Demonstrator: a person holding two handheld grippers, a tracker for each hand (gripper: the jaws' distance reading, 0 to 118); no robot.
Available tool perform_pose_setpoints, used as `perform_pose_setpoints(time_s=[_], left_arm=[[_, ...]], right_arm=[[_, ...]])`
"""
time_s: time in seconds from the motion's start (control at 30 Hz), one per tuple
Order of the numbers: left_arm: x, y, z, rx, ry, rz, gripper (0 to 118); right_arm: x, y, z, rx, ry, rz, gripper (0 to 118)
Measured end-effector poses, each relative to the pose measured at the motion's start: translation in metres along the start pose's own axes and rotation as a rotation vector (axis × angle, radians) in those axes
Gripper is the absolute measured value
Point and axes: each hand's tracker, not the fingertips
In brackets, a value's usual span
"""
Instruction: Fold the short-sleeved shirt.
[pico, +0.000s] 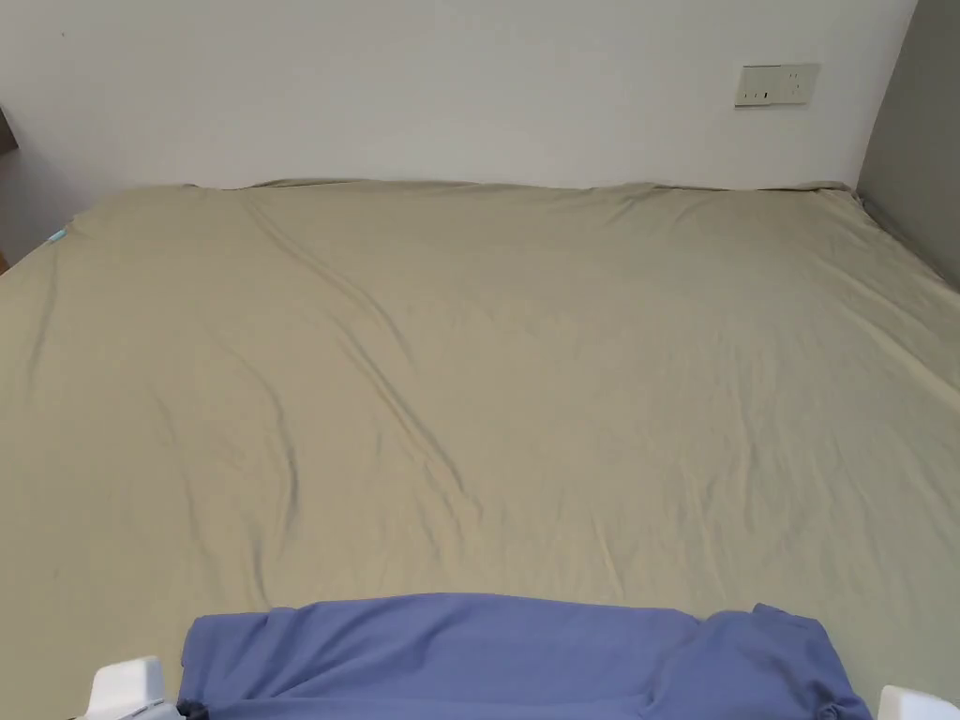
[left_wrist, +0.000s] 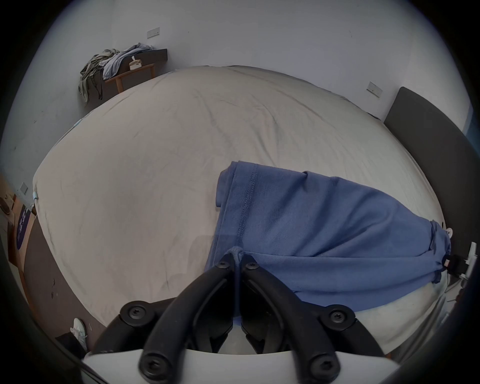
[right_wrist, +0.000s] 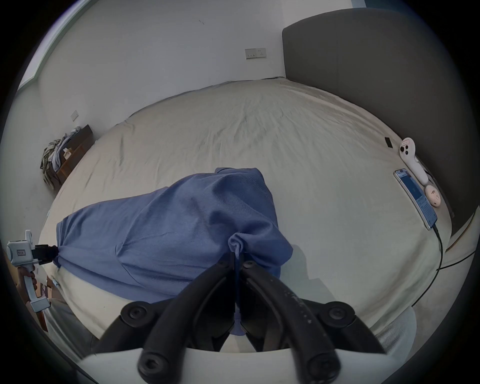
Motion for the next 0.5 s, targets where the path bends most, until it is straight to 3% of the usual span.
perform_pose_setpoints(time_s=[0.03, 0.07, 0.1, 0.13, 0.17, 0.2, 0.23, 0.27, 0.5], left_arm=[[0.0, 0.002, 0.002, 0.009, 0.006, 0.009, 3], [0.001, 0.005, 0.005, 0.01, 0.006, 0.024, 5], [0.005, 0.007, 0.011, 0.013, 0.004, 0.03, 16], [0.006, 0.01, 0.016, 0.017, 0.003, 0.031, 34], [0.007, 0.016, 0.023, 0.044, -0.019, 0.037, 62], [0.01, 0.021, 0.031, 0.068, -0.048, 0.04, 97], [0.015, 0.026, 0.039, 0.098, -0.065, 0.043, 113], [0.02, 0.033, 0.051, 0.157, -0.078, 0.039, 118], [0.071, 0.08, 0.138, 0.597, -0.107, -0.068, 117]], right_arm=[[-0.001, 0.002, 0.003, 0.004, -0.003, 0.003, 5], [-0.004, 0.005, 0.008, 0.012, -0.003, 0.005, 12], [-0.006, 0.009, 0.013, 0.025, -0.004, 0.009, 29], [-0.009, 0.014, 0.019, 0.041, -0.007, 0.016, 46], [-0.013, 0.022, 0.027, 0.066, -0.002, 0.03, 67], [-0.018, 0.03, 0.033, 0.087, 0.014, 0.053, 93], [-0.023, 0.038, 0.04, 0.113, 0.028, 0.072, 109], [-0.031, 0.046, 0.05, 0.163, 0.02, 0.085, 113], [-0.087, 0.102, 0.123, 0.537, 0.028, 0.163, 111]])
